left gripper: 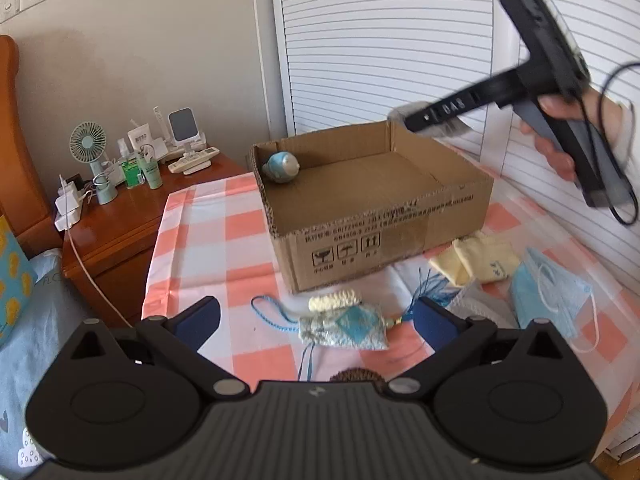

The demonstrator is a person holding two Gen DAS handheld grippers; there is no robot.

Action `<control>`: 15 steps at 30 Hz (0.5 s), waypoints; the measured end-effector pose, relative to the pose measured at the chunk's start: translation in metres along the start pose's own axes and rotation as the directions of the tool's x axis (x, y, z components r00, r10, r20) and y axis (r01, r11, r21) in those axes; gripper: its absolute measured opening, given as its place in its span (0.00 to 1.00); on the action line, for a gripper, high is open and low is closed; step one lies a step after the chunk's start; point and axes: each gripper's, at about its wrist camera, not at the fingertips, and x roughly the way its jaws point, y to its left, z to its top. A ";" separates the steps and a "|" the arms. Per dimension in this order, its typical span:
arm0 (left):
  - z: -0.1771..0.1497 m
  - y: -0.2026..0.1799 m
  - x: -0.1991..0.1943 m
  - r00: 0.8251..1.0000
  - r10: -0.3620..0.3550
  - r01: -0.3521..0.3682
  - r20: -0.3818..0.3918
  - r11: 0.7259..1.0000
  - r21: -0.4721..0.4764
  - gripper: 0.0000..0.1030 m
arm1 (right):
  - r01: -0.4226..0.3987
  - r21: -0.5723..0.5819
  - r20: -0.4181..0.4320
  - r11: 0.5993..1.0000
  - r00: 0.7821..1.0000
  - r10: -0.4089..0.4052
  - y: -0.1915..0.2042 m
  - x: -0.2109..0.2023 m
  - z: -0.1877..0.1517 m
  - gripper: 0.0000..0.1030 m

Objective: Organize soft objects
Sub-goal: 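Open the left tool over the box while the right tool lowers the sachet inside and releases, then grasp the blue face mask on the table with the right tool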

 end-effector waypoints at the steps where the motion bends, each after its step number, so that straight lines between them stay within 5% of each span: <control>1: -0.007 -0.003 -0.003 1.000 0.008 -0.008 0.000 1.000 0.001 0.99 | 0.004 0.005 -0.005 1.000 1.000 -0.004 -0.002 0.010 0.006 0.37; 4: -0.017 -0.005 -0.008 1.000 -0.013 0.012 -0.017 1.000 -0.013 0.99 | 0.025 0.029 -0.016 0.999 1.000 -0.025 -0.007 0.029 0.019 0.50; 6: -0.021 -0.005 -0.009 0.999 -0.027 0.027 -0.024 0.999 -0.021 0.99 | 0.042 0.036 -0.008 0.998 0.999 -0.042 -0.008 0.031 0.022 0.81; 15: -0.023 -0.014 -0.014 0.999 -0.038 0.038 -0.013 0.999 -0.002 0.99 | 0.063 0.009 0.001 0.998 0.998 -0.063 0.001 -0.004 0.000 0.96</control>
